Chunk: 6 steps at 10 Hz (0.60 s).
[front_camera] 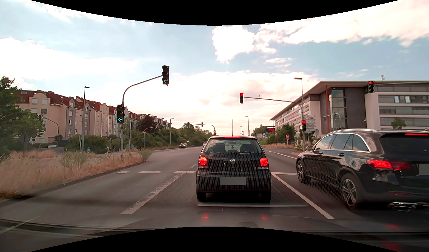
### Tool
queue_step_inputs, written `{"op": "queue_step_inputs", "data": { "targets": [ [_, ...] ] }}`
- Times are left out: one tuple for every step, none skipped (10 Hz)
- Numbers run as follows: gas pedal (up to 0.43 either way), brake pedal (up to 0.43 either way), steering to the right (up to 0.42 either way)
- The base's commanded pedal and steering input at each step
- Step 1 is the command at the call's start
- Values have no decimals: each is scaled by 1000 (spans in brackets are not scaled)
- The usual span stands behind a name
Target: Follow the waypoints while adhering to traffic rules and regulations
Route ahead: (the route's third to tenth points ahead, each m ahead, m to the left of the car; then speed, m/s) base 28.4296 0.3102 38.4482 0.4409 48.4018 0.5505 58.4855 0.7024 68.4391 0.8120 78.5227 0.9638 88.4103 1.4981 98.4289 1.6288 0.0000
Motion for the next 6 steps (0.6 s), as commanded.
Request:
{"op": "queue_step_inputs", "data": {
  "targets": [
    [0,360,-2],
    [0,360,-3],
    [0,360,-3],
    [0,360,-2],
    [0,360,-2],
    [0,360,-2]
  ]
}}
